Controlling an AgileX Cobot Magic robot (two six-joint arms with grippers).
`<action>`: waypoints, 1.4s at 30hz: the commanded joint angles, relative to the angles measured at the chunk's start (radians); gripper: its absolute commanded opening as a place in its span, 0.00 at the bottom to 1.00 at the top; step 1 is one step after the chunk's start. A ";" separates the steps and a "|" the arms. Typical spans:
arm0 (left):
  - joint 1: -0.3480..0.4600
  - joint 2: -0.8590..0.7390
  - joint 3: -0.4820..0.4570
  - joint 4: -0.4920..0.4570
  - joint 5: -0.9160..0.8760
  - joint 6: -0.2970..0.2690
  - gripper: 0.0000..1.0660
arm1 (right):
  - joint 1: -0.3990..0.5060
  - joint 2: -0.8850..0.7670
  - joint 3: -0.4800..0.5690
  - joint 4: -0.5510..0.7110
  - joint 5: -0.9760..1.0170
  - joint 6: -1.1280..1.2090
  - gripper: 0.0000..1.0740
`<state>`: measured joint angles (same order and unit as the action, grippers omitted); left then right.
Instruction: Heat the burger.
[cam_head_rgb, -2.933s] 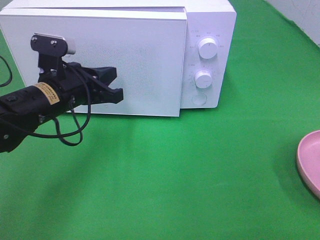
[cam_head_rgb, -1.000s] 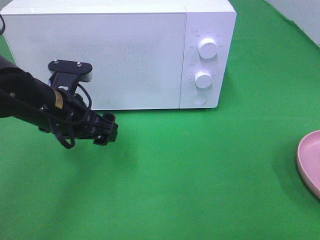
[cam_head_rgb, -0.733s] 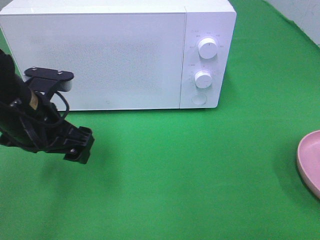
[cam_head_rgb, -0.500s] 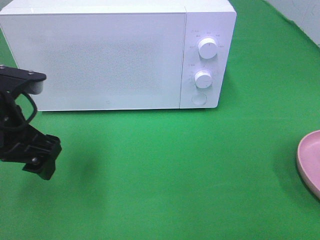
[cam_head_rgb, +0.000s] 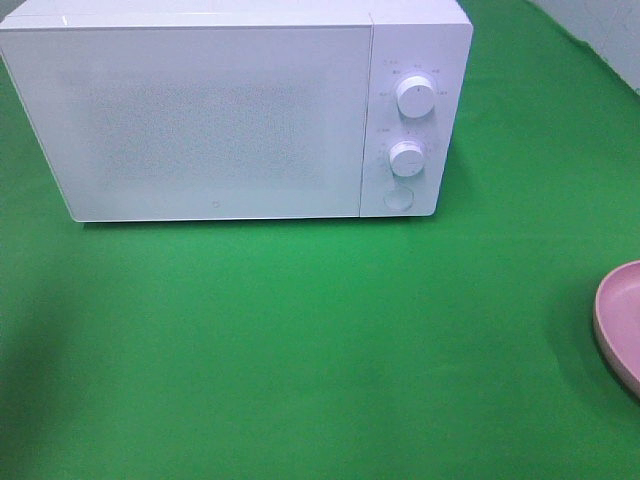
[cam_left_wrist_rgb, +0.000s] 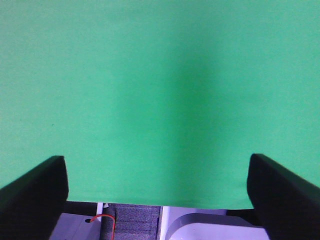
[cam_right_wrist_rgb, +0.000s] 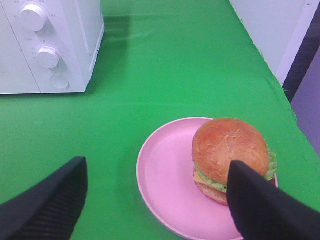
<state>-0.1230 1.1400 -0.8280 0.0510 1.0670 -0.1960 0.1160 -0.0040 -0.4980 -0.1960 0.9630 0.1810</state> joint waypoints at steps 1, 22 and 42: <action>0.017 -0.052 0.042 -0.015 -0.010 0.005 0.84 | -0.008 -0.027 0.004 -0.004 0.001 -0.010 0.70; 0.018 -0.644 0.309 -0.005 0.009 0.007 0.84 | -0.008 -0.027 0.004 -0.004 0.001 -0.010 0.70; 0.020 -1.108 0.309 -0.007 0.007 0.006 0.84 | -0.008 -0.027 0.004 -0.004 0.001 -0.010 0.70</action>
<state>-0.1090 0.0440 -0.5230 0.0510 1.0750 -0.1930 0.1160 -0.0040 -0.4980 -0.1960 0.9640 0.1810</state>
